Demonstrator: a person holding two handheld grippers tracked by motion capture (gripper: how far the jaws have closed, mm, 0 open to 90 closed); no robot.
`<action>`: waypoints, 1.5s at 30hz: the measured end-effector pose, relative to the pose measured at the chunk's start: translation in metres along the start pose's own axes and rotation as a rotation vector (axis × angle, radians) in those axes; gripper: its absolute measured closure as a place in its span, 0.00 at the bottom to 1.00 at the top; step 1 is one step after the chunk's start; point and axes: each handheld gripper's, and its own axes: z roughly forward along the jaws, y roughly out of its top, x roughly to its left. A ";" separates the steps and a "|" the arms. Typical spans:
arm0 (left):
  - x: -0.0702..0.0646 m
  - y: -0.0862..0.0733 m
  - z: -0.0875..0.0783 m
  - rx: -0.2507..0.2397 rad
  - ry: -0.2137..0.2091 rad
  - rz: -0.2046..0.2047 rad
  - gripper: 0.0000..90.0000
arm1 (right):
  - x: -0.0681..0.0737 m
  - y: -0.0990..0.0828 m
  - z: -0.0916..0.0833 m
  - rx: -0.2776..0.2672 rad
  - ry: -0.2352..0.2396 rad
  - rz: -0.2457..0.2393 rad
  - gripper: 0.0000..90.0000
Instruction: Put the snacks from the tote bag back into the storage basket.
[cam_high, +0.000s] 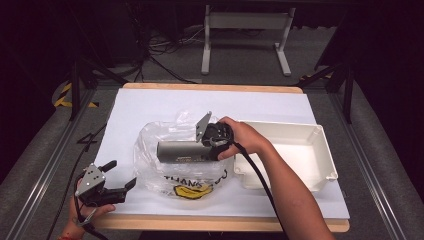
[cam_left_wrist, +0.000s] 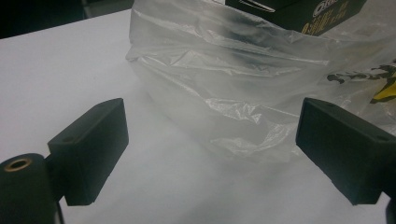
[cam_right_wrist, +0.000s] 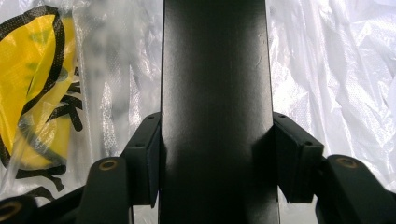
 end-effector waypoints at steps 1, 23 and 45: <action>0.000 0.000 0.000 0.000 0.000 0.000 0.11 | 0.000 0.000 0.000 0.000 0.000 0.000 0.48; 0.000 0.000 0.001 0.007 -0.008 0.001 0.11 | 0.003 0.000 -0.024 -0.047 -0.007 -0.019 0.48; 0.000 0.000 0.001 0.011 -0.009 0.000 0.11 | 0.006 -0.008 -0.051 -0.069 -0.029 -0.041 0.48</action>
